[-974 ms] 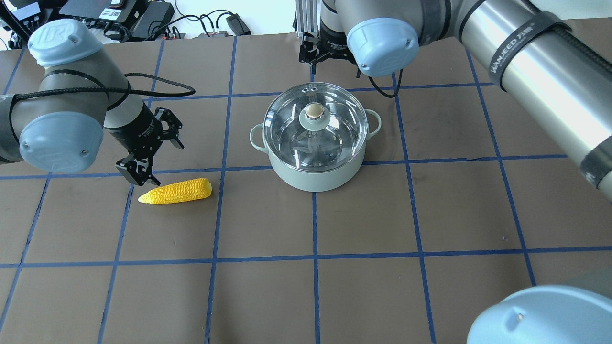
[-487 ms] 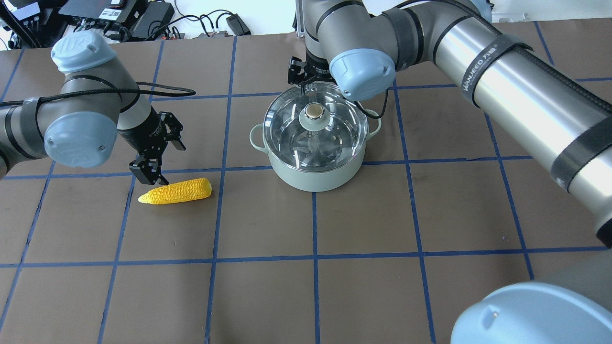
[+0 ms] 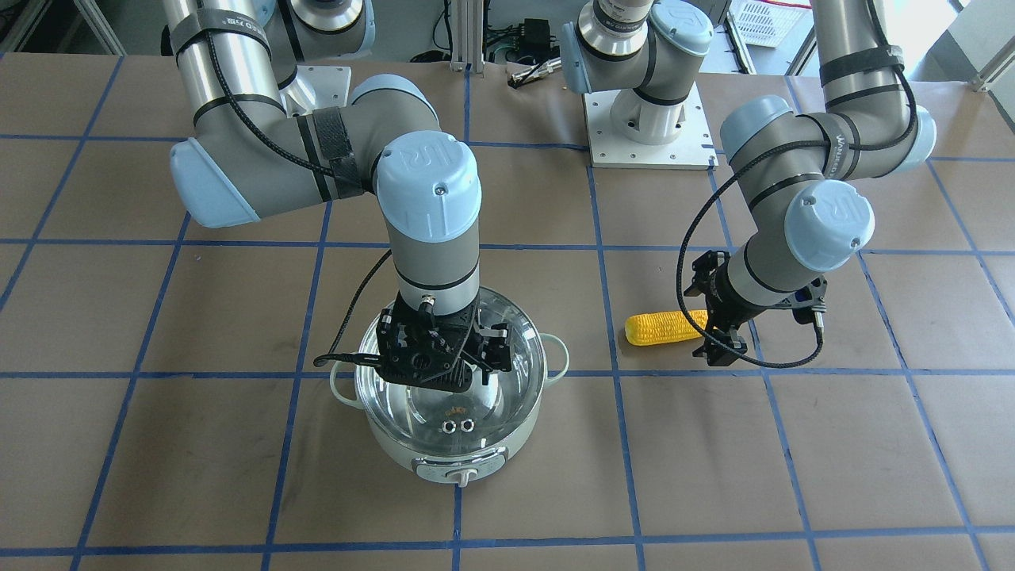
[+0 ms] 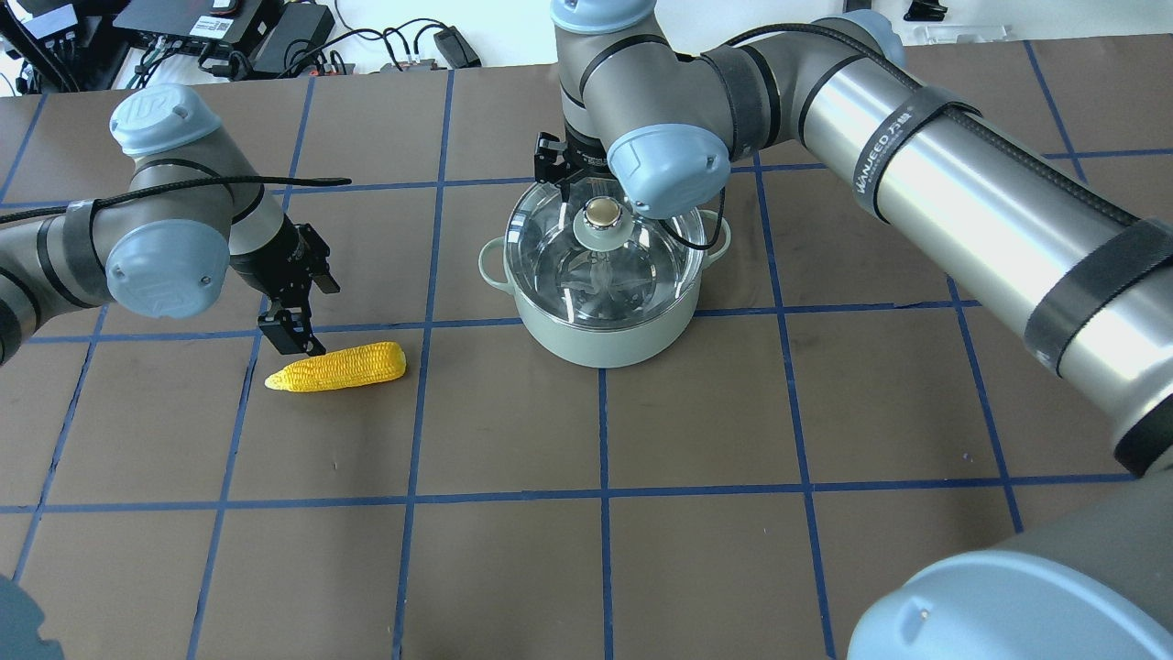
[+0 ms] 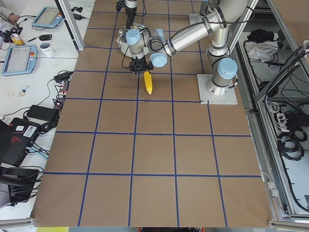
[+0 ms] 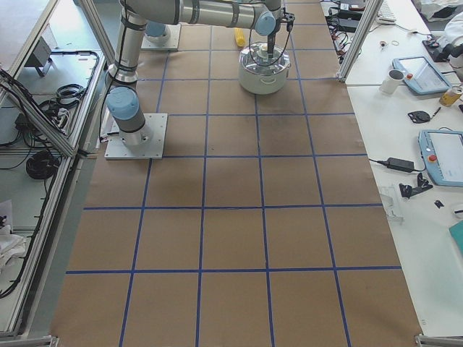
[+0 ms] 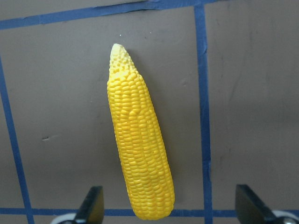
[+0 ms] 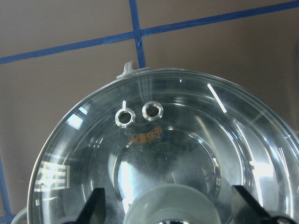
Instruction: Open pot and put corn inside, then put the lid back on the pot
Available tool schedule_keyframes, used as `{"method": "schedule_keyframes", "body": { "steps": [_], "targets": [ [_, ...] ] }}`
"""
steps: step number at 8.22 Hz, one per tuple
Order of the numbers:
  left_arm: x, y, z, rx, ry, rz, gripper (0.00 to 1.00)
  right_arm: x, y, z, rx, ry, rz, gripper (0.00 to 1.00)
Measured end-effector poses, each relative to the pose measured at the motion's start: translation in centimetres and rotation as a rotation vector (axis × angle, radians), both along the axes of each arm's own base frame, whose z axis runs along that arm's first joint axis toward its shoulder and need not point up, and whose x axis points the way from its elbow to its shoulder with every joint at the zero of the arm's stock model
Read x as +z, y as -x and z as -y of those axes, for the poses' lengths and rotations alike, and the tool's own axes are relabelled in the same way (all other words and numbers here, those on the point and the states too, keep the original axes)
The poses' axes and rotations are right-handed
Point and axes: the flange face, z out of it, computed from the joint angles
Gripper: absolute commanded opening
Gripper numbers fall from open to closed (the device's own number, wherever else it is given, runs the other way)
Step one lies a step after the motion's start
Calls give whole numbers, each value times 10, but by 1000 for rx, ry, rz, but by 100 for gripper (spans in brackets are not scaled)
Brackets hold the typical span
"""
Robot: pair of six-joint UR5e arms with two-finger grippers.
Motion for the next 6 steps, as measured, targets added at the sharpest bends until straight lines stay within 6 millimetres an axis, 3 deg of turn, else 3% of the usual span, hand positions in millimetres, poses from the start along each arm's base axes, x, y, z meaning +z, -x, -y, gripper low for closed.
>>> {"method": "schedule_keyframes", "body": {
  "steps": [3,4,6],
  "targets": [
    [-17,-1,2,79,-36,2,100,2,2,-5,6,-23,-10,94],
    [-18,-1,2,87,-42,2,100,2,2,-6,2,-32,-11,87],
    [-26,-1,2,102,-63,0,100,0,2,-8,-3,-48,-13,86]
  ]
}}
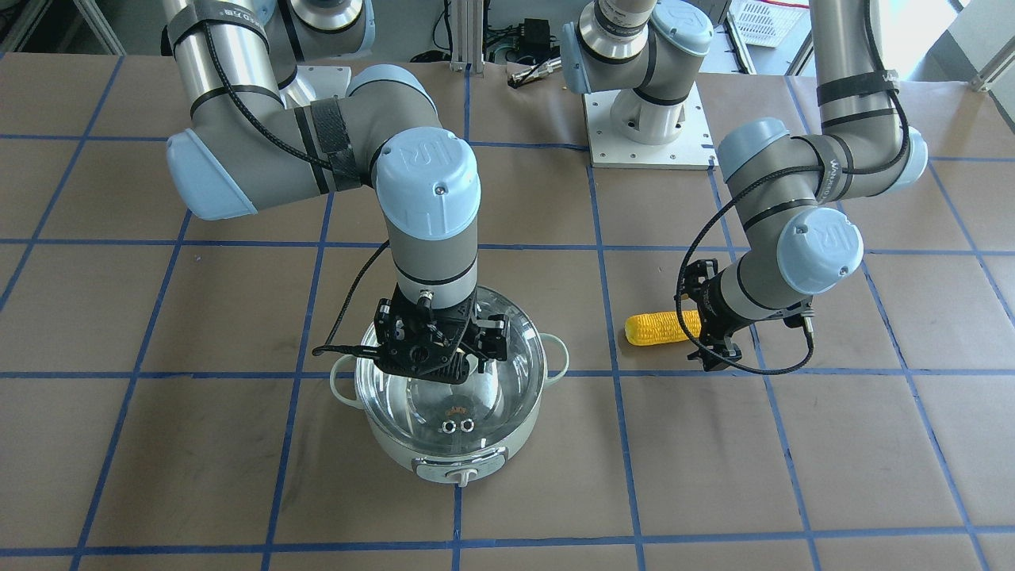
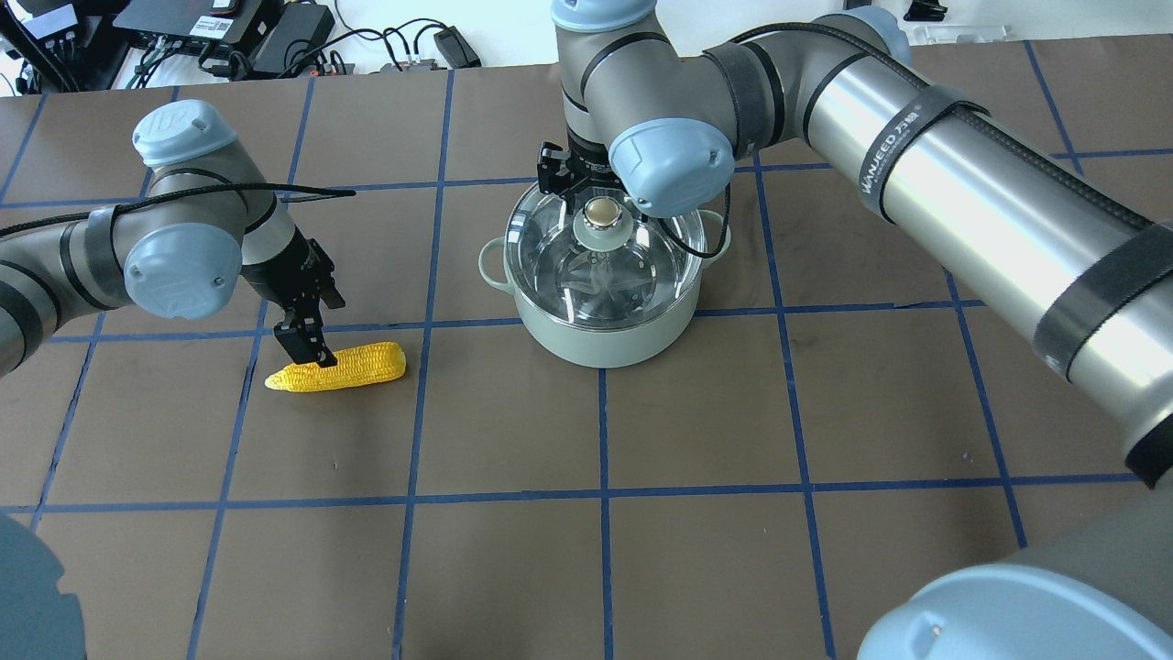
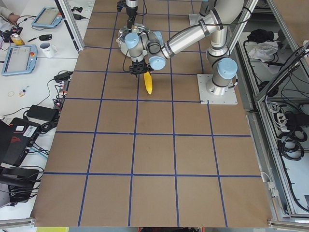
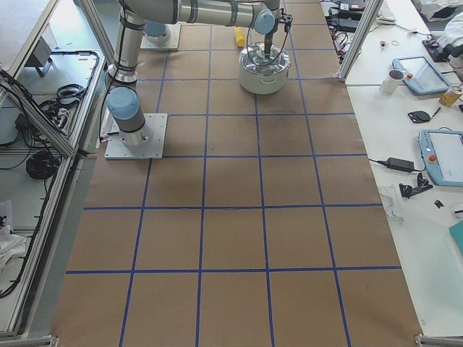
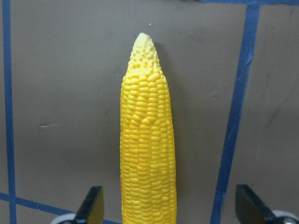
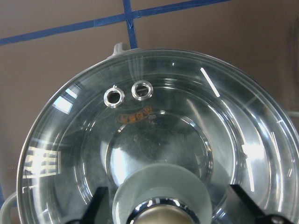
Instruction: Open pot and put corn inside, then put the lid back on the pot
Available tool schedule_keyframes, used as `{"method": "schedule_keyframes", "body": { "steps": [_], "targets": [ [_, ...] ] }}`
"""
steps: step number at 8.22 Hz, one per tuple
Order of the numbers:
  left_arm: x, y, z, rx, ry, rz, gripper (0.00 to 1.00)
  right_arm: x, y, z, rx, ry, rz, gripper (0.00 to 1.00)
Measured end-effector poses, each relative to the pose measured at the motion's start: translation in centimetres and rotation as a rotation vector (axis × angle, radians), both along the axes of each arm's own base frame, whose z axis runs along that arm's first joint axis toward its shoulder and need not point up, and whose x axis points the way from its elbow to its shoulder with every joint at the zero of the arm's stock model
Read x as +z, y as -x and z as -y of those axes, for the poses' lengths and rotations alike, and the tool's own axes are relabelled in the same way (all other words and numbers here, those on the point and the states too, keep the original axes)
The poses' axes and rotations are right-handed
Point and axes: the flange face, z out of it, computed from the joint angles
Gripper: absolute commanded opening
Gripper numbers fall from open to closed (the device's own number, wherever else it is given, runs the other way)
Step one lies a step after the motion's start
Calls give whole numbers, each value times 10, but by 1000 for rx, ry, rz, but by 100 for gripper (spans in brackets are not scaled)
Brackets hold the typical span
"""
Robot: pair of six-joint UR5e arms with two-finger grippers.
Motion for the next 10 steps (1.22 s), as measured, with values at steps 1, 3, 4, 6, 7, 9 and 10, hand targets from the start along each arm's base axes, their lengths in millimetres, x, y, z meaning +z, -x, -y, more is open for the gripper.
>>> {"method": "schedule_keyframes", "body": {
  "steps": [1,3,4,6,7,9,10],
  "targets": [
    [-5,0,0,9,-10,0,100,1,0,0,1,0,0,85],
    [-12,0,1,19,-25,1,100,3,-1,0,2,4,1,81],
    [-15,0,1,20,-31,0,100,3,-2,0,3,6,2,81],
    [-23,1,-3,16,-48,-4,100,3,-5,-1,7,8,2,79],
    [-29,2,-9,4,-61,-10,100,3,-6,-2,12,9,1,69],
    [-36,3,-14,-13,-75,-17,100,4,-6,-2,12,10,2,52],
    [-37,3,-14,-16,-77,-18,100,4,-6,-2,12,9,3,43]
  ]
}}
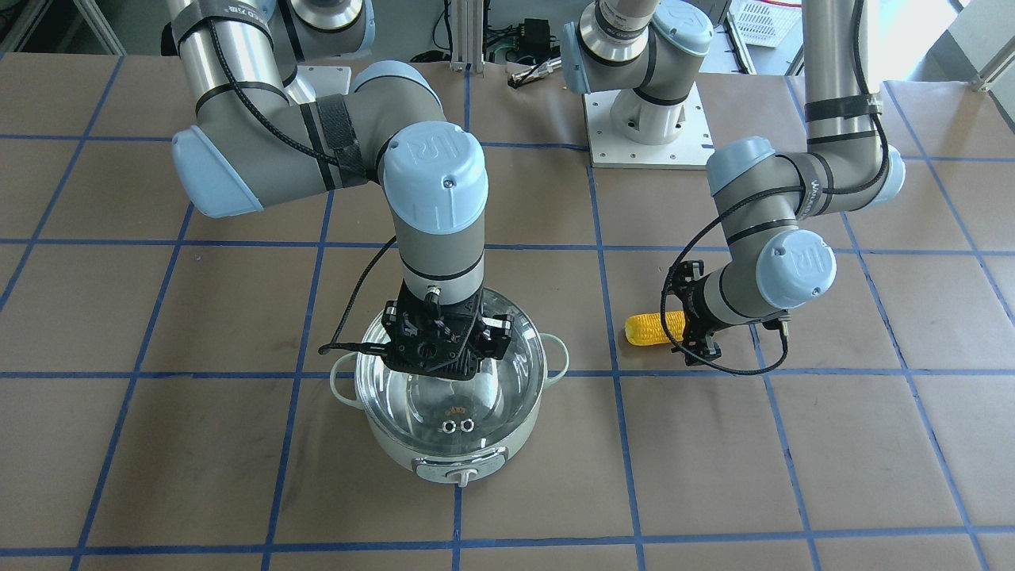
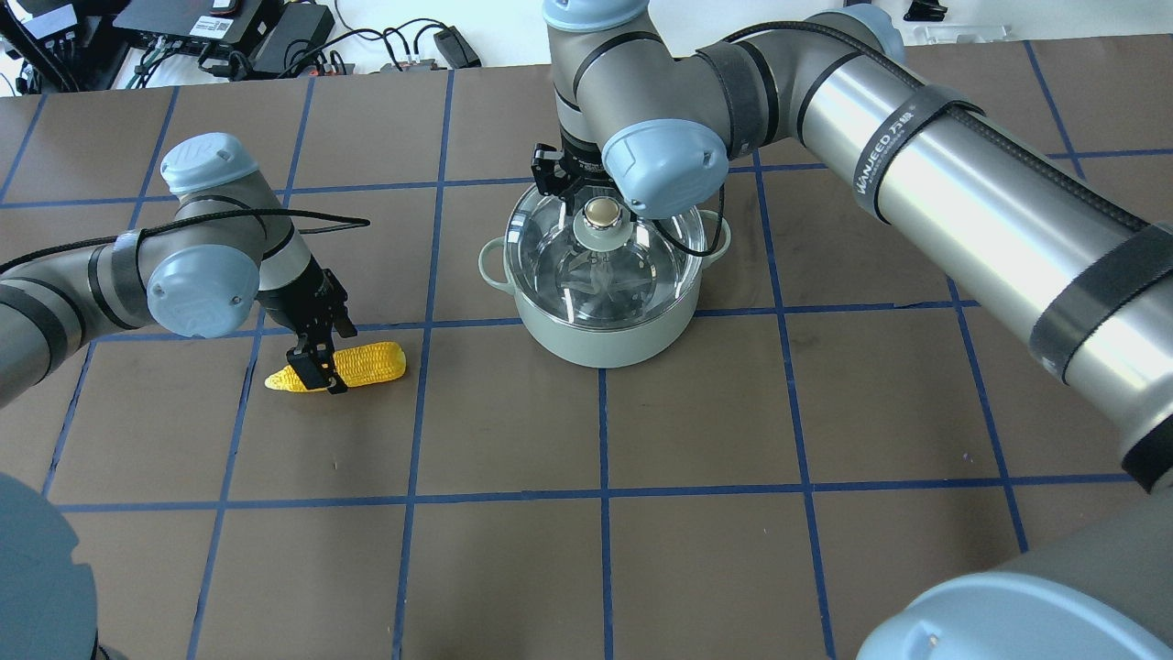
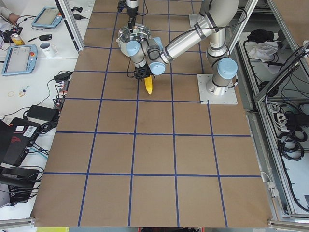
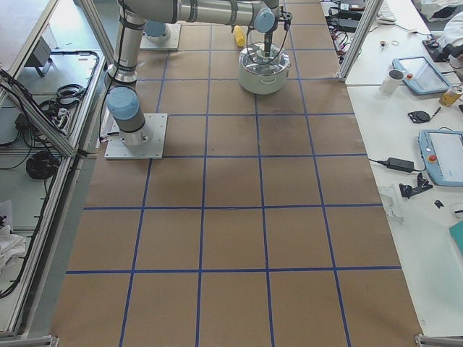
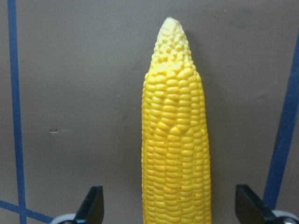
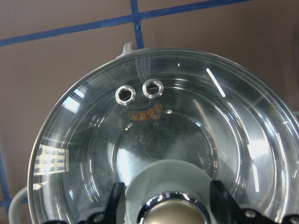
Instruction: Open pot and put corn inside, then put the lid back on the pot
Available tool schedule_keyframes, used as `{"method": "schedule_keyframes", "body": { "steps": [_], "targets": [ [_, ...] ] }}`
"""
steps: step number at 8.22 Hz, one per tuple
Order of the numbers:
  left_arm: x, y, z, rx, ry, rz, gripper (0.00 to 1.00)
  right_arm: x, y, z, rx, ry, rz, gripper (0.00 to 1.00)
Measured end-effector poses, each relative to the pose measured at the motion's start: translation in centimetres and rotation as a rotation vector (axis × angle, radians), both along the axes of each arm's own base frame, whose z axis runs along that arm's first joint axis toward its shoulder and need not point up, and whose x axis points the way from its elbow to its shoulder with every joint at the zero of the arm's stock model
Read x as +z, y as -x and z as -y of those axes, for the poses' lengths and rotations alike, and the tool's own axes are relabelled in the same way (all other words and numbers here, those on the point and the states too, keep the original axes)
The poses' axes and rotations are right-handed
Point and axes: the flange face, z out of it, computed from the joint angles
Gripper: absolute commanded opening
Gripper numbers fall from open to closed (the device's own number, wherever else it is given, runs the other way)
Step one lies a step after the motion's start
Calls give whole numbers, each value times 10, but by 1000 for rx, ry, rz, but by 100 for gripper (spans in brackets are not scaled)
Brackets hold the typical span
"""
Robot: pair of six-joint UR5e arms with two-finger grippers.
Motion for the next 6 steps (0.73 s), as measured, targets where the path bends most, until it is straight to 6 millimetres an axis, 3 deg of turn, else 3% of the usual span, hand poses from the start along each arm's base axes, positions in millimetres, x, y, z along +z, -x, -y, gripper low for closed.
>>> {"method": "schedule_keyframes", "body": {
  "steps": [2,3,4,6],
  "targets": [
    [-6,0,1,-5,-8,-3,100,0,0,0,0,-2,0,25],
    [-8,0,1,-6,-13,-5,95,1,0,0,1,-2,0,9],
    [-10,-1,1,-7,-16,-7,81,1,0,0,4,-1,0,0],
    [-11,-1,1,-9,-19,-6,59,6,0,0,9,4,1,0]
  ]
}}
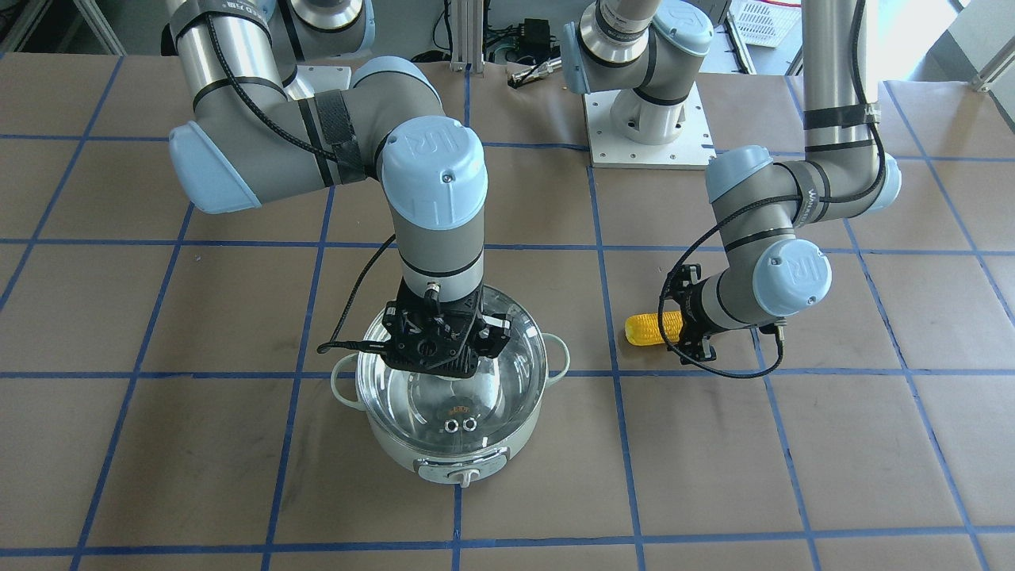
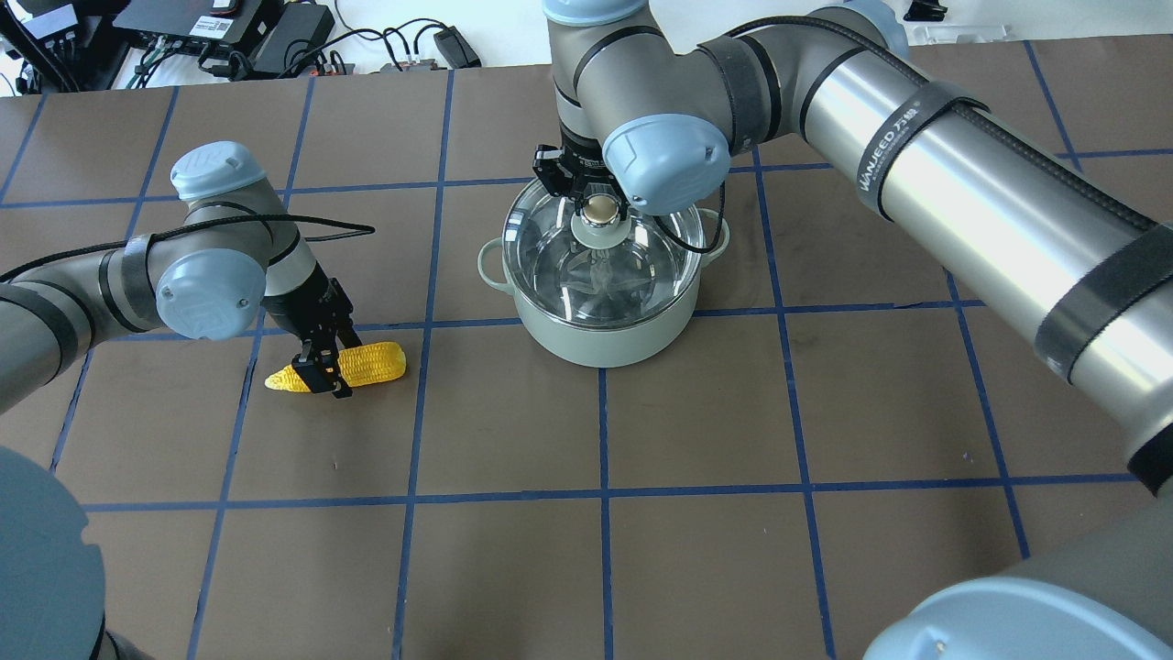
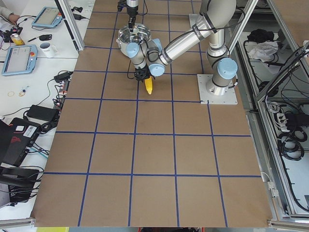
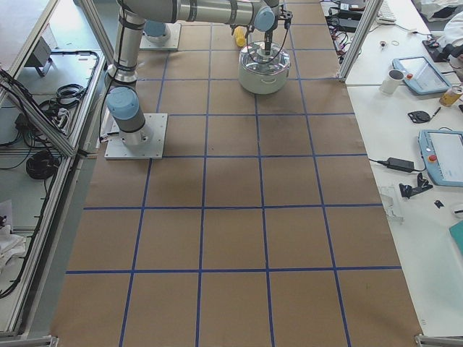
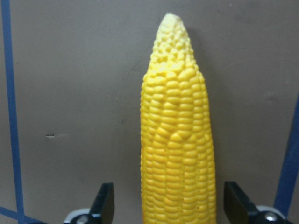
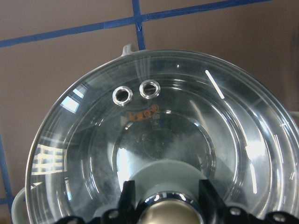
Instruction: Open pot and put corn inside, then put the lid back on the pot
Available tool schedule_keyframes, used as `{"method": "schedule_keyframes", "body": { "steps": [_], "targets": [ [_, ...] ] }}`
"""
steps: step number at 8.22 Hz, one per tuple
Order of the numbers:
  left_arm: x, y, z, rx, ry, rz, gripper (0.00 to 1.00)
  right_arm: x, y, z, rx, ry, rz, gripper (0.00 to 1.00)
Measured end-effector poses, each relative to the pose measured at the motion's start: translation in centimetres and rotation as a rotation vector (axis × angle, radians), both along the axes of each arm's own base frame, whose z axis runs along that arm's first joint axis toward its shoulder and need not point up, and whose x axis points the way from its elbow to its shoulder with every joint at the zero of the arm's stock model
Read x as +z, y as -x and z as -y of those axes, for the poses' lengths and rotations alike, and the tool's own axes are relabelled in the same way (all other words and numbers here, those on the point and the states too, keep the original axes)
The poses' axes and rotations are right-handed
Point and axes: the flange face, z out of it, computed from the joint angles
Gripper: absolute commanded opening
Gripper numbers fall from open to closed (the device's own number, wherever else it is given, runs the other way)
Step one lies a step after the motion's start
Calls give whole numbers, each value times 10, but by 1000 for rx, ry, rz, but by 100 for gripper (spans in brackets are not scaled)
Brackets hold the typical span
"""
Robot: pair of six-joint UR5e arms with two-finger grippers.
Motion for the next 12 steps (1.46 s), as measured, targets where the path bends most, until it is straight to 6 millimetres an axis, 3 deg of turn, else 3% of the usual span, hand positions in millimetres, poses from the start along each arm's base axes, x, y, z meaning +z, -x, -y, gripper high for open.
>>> {"method": "schedule_keyframes", "body": {
  "steps": [1,2,4,5,7,9,12],
  "targets": [
    [0,0,0,1,0,0,37,6,1,-2,1,7,2,0],
    [0,0,0,3,-1,0,0,15,3,-4,3,18,6,0],
    [3,0,0,-1,-2,-1,0,53,18,-18,37,22,-1,0],
    [9,0,-2,-9,-9,-1,0,78,40,-29,48,-3,-13,0],
    [33,0,-5,-13,-20,9,0,125,105,-46,78,-53,3,0],
    [83,-3,6,-15,10,42,0,155,164,-56,175,-60,16,0],
    [189,15,38,-15,58,75,0,170,206,-83,224,-100,15,0]
  ]
}}
